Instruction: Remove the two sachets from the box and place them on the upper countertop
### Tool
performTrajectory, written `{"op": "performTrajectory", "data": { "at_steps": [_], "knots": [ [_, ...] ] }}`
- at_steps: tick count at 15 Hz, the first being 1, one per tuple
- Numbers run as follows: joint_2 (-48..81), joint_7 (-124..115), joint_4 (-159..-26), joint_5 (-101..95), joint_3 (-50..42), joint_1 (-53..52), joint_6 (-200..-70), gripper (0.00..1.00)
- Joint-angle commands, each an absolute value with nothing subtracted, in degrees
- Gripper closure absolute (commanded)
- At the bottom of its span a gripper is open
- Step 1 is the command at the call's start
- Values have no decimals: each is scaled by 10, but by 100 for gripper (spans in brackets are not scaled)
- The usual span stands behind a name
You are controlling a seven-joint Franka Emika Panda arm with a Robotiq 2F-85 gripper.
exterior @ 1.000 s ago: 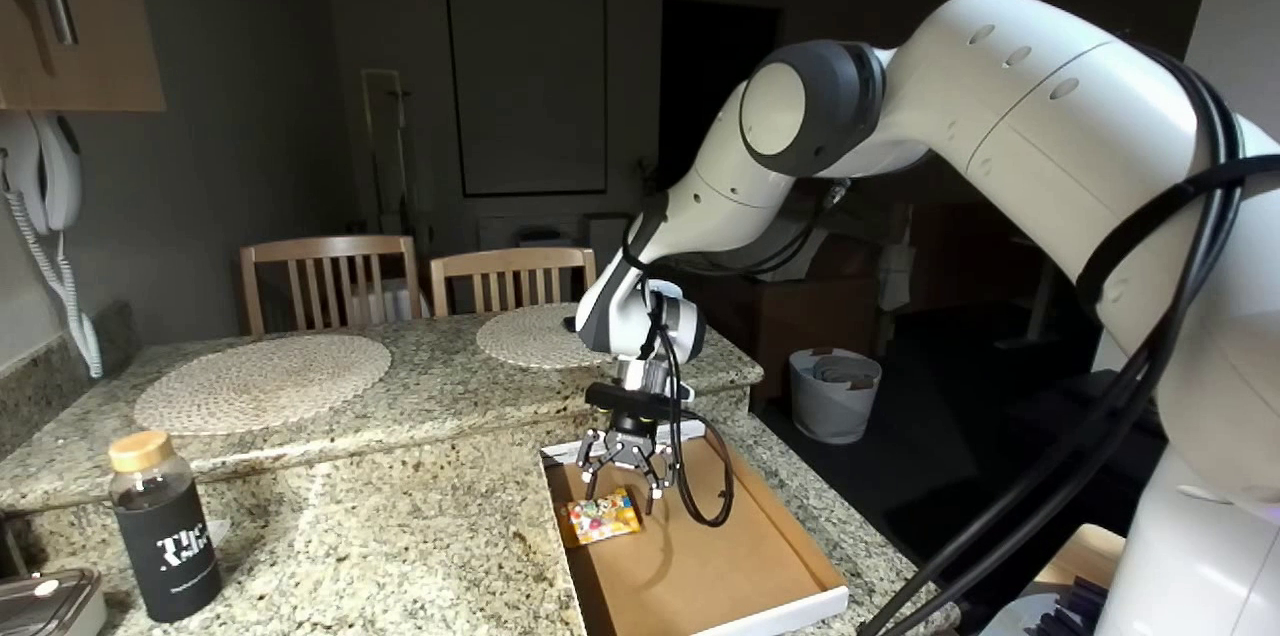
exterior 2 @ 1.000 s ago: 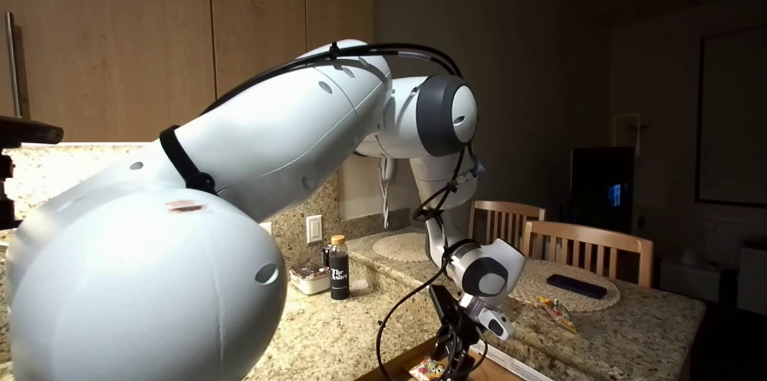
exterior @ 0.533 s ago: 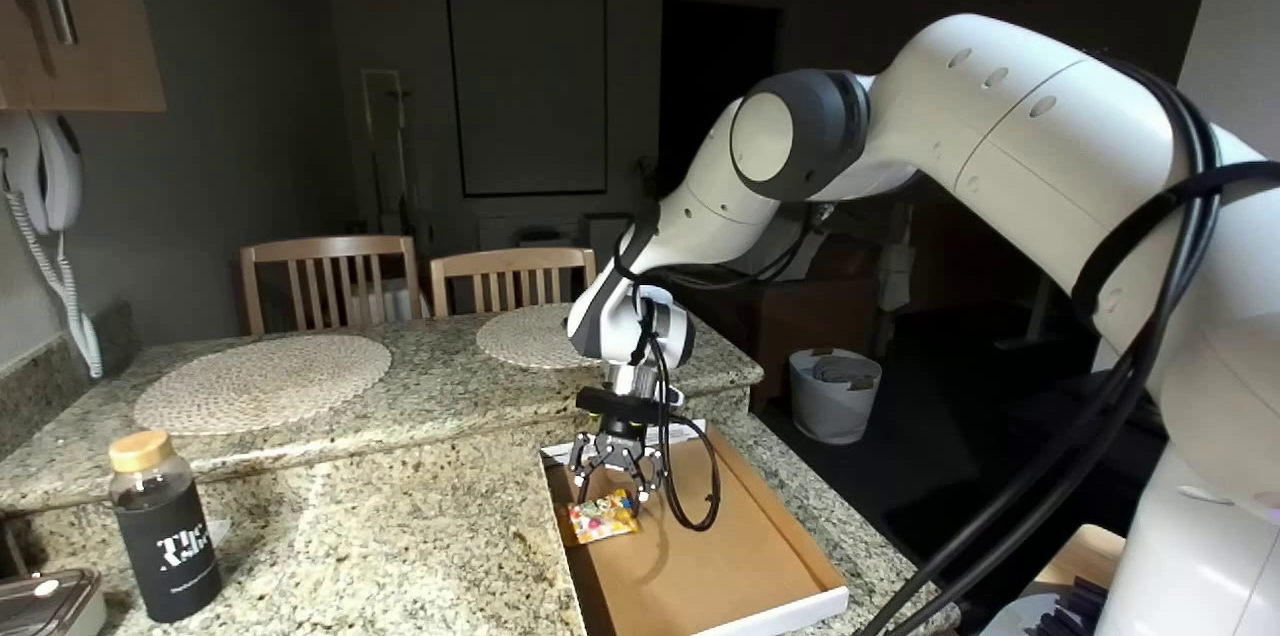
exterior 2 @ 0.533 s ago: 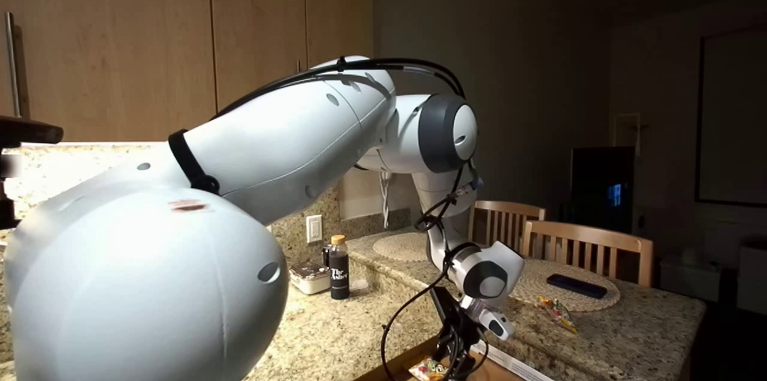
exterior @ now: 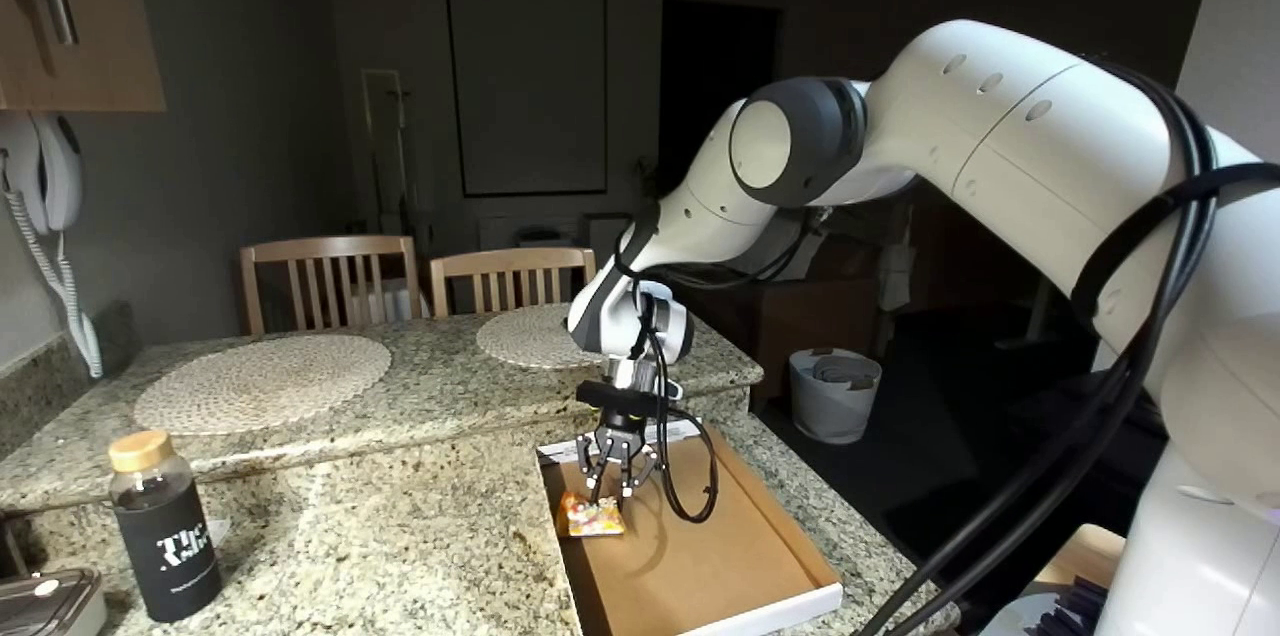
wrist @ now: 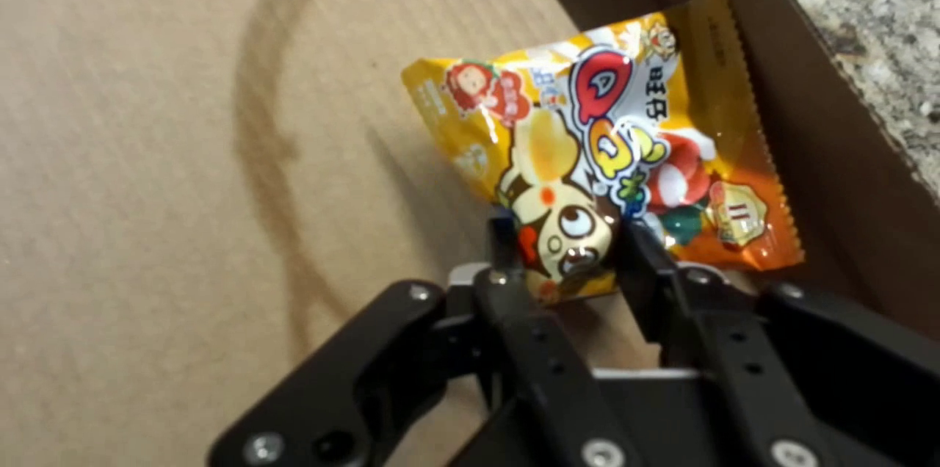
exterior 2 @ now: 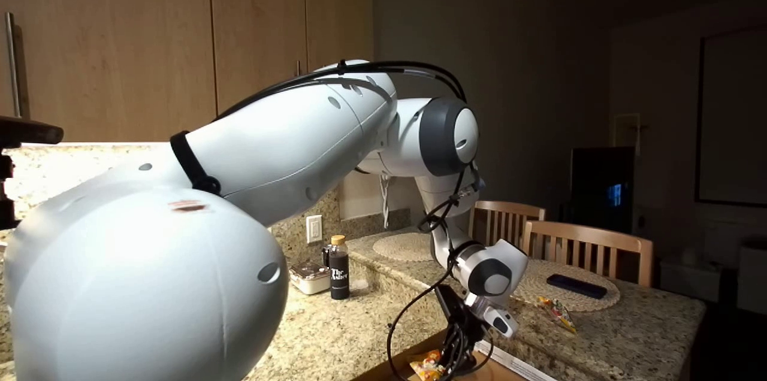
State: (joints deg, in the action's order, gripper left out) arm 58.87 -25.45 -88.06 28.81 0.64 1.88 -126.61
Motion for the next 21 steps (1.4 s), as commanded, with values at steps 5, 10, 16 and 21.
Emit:
{"op": "performTrajectory", "data": {
  "at_steps": [5, 10, 16, 21],
  "knots": [
    [583, -266, -884, 281, 5, 18, -1258, 100],
    [506, -214, -970, 298, 19, 31, -1308, 99],
    [383, -177, -1061, 362, 46, 59, -1442, 99],
    [357, -183, -1034, 425, 43, 61, -1552, 99]
  ]
}}
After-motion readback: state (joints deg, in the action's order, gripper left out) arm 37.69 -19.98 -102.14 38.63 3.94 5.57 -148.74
